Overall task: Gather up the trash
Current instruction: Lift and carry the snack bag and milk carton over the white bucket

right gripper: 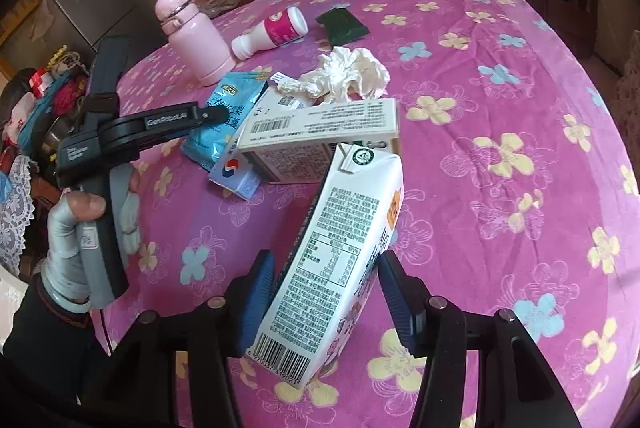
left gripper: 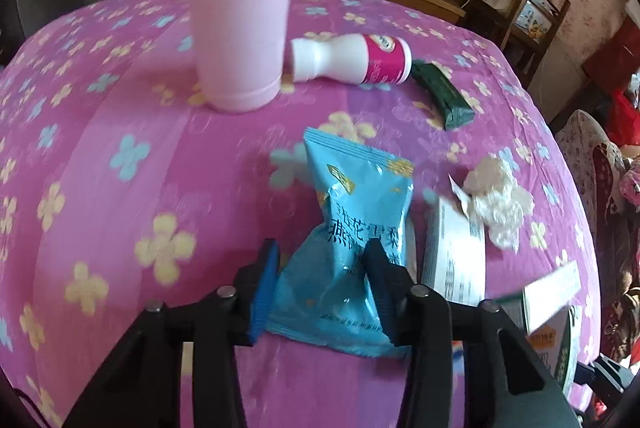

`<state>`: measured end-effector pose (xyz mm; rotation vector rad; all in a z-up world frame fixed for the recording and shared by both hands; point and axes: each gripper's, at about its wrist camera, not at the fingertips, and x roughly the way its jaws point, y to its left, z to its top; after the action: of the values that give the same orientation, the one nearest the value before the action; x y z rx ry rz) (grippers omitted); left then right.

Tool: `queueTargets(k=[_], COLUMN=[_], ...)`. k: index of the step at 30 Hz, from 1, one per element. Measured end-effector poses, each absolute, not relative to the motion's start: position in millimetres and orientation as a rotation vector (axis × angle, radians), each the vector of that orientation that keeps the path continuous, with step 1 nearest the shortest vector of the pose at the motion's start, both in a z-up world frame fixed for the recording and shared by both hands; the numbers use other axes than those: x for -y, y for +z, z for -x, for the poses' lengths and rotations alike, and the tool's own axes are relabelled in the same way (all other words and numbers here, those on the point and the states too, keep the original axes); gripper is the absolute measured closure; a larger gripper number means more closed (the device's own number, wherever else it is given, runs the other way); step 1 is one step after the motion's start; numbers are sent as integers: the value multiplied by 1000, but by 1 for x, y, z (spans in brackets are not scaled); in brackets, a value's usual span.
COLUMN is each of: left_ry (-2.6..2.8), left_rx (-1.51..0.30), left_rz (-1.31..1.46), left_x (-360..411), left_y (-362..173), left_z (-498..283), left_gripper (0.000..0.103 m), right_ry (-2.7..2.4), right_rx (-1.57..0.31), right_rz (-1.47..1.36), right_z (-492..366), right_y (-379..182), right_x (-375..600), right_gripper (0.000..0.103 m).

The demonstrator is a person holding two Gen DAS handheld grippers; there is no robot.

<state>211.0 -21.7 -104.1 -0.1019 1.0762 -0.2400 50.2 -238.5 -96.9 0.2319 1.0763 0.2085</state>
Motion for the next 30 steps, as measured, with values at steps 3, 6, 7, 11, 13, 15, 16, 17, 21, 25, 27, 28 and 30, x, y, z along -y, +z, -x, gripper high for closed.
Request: queueTargets(k=[3, 6, 7, 11, 13, 15, 16, 17, 21, 25, 27, 28, 30], left_ry=[-231, -234, -234, -247, -245, -235, -237, -237, -224, -203, -201, -206, -211], left_rx=[-1103, -1112, -1117, -1143, -1142, -1128, -1122, -1120, -1117, -1115, -1104, -1101, -1079], left_rz=[119, 124, 125, 142, 133, 117, 124, 138, 144, 142, 143, 147, 137], left_x=[12, -1, -4, -19, -21, -22, -23, -23, -21, -16, -14, -13, -11], left_y=[-102, -99, -99, -101, -100, -97, -96, -95, -100, -109, -108, -107, -101], left_z=[-195, -169, -163, -123, -107, -92, -89, -85, -82, -83, -80, -78, -72], left_gripper=[60, 60, 60, 60, 60, 58, 55, 52, 39, 39, 44, 55, 57], right_ry=[225, 238, 245, 260, 256, 241, 229, 218, 171, 153, 146, 149, 160], right_rx=[-1077, -1079, -1084, -1099, -1109, -1120, -1123, -1122, -1129, -1127, -1122, -1115, -1100], right_rz=[-235, -214, -208, -206, -202, -205, -212, -224, -247, -271, -248, -239, -238], right_z=[-44, -33, -29, -13, -5, -2, -2, -1, -4, -6, -5, -3, 1], right_y=[-95, -92, -91, -91, -91, -93, -94, -95, -97, -101, -103, -103, -102], right_x=[239, 239, 239, 242, 243, 245, 246, 247, 246, 245, 243, 243, 245], right_gripper=[49, 50, 50, 50, 50, 49, 49, 49, 43, 42, 43, 44, 49])
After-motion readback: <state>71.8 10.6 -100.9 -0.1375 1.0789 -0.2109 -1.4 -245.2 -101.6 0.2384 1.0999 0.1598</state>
